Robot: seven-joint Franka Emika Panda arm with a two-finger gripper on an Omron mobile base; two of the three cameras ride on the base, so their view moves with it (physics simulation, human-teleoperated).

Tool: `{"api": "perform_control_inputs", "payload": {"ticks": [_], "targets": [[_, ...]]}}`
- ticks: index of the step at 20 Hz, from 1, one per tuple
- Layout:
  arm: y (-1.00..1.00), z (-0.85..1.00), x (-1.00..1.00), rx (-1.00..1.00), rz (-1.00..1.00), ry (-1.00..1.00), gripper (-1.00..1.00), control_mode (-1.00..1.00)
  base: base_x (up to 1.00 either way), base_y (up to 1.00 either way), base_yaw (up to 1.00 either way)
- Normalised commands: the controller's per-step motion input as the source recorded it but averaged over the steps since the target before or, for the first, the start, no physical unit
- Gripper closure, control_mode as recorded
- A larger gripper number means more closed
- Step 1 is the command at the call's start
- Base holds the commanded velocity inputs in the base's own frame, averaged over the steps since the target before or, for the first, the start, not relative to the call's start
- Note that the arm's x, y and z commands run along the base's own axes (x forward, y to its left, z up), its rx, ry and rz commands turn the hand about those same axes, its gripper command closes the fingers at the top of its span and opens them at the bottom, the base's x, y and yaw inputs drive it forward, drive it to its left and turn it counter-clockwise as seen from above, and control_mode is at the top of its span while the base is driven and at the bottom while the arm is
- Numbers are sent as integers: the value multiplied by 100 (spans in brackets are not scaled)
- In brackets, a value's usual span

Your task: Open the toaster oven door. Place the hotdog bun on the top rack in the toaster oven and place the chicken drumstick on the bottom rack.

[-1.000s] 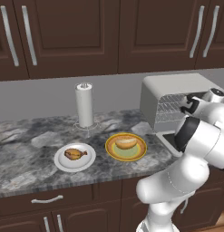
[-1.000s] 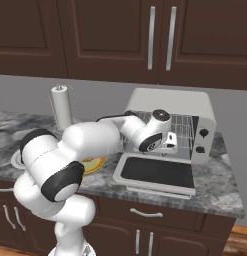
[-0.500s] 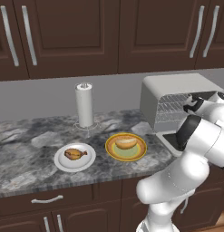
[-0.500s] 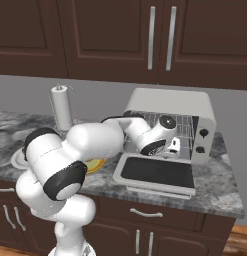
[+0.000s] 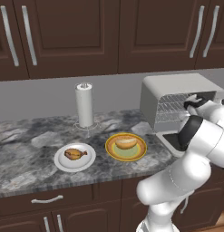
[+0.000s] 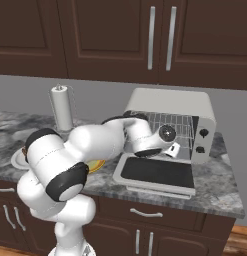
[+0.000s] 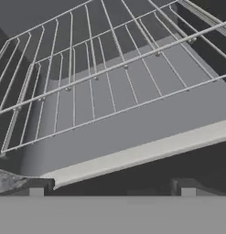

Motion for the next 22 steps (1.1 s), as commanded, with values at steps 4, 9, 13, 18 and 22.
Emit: {"api": "perform_control_inputs", "payload": {"ticks": [4, 9, 13, 18, 22], "targets": [[0, -1, 29, 3, -12, -13, -100, -100, 0, 0, 0], [0, 0, 24, 0, -1, 0, -100, -100, 0, 0, 0], [-2, 0, 16, 4, 2, 0, -100, -100, 0, 0, 0], [-5, -2, 0, 2, 8, -2, -100, -100, 0, 0, 0], [-10, 0, 0, 5, 9, -5, -100, -100, 0, 0, 0]]}}
